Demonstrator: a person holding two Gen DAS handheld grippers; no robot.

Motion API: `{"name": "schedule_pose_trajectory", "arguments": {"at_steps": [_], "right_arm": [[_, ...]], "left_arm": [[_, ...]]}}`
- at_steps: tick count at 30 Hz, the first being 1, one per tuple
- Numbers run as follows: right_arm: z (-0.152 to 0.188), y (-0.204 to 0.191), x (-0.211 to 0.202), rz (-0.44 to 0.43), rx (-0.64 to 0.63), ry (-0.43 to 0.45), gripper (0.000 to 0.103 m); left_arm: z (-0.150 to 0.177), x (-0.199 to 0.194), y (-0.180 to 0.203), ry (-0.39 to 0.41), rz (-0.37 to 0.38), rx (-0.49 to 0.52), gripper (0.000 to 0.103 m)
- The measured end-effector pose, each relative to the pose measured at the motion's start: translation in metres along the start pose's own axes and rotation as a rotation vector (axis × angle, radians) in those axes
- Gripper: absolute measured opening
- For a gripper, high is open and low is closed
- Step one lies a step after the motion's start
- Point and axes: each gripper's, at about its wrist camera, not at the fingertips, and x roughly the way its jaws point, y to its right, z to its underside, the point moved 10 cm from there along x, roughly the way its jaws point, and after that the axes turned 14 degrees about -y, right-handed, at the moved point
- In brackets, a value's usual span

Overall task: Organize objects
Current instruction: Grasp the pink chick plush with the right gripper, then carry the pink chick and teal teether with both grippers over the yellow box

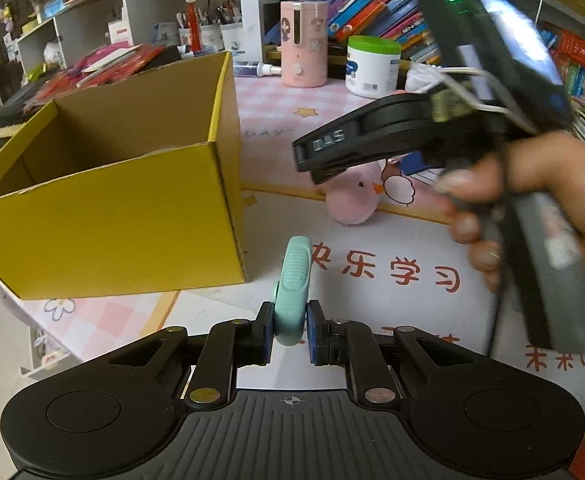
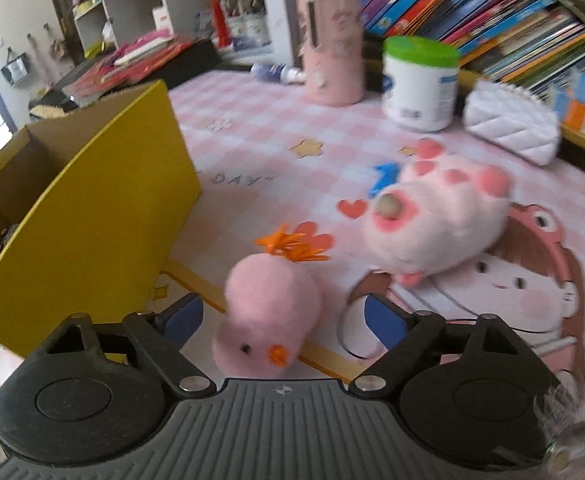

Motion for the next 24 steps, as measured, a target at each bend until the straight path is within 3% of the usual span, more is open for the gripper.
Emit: {"name": "schedule_pose_trajectory", "arguments": {"at_steps": [7, 11, 14, 24], "right_arm": [[0.0, -0.004, 0.021, 0.002, 0.005, -0.043, 0.053], [0.002, -0.002, 0.009, -0.012, 0.018, -0.01, 0.052], [0.004, 0.0, -0.013, 0.027, 0.027, 0.043, 0.052], [0.052, 0.016, -0.091, 0.258, 0.149, 0.123, 0.052]], "left_arm": [[0.003, -0.005, -0.006, 0.005, 0.004, -0.006, 0.015], [0.004, -0.008, -0.004, 0.017, 0.021, 0.015, 0.015], [0.004, -0.01, -0.003, 0.027, 0.041, 0.031, 0.015], [0.003, -0.025, -0.005, 0.09, 0.12, 0.079, 0.015]]}}
